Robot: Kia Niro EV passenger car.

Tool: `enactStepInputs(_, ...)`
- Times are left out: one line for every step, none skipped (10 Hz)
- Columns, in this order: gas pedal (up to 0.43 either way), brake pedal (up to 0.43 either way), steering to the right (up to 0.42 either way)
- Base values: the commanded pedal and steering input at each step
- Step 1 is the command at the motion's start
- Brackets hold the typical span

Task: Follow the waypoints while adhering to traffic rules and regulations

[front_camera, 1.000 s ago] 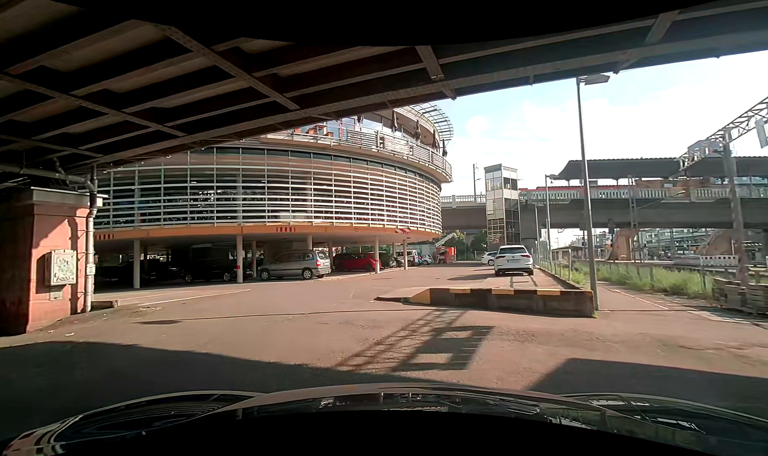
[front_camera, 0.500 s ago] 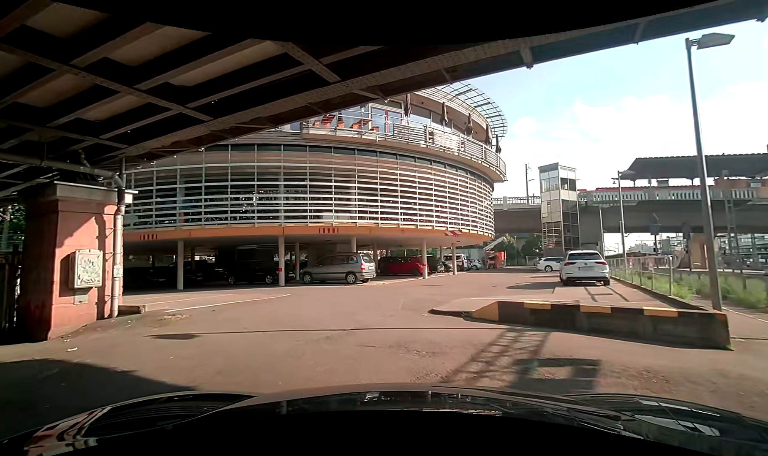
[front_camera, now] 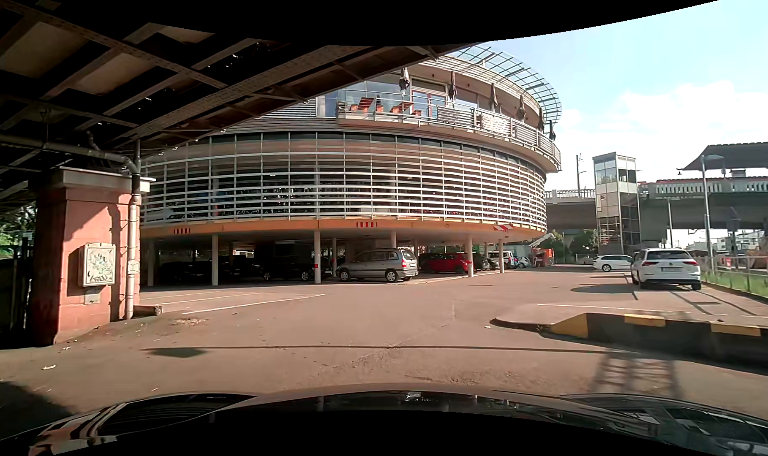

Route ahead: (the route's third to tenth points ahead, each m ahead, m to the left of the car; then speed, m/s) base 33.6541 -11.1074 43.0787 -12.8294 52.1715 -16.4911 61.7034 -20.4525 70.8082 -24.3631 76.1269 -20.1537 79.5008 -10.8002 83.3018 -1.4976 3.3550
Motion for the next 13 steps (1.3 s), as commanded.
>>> enactStepInputs(0.047,0.0,-0.188)
enactStepInputs(0.047,0.0,-0.166)
enactStepInputs(0.047,0.0,-0.132)
enactStepInputs(0.047,0.0,-0.095)
enactStepInputs(0.047,0.0,-0.066)
enactStepInputs(0.047,0.0,-0.049)
enactStepInputs(0.059,0.0,-0.026)
enactStepInputs(0.079,0.0,0.004)
enactStepInputs(0.079,0.0,0.053)
enactStepInputs(0.047,0.0,0.098)
enactStepInputs(0.039,0.0,0.133)
enactStepInputs(0.039,0.0,0.148)
enactStepInputs(0.039,0.0,0.161)
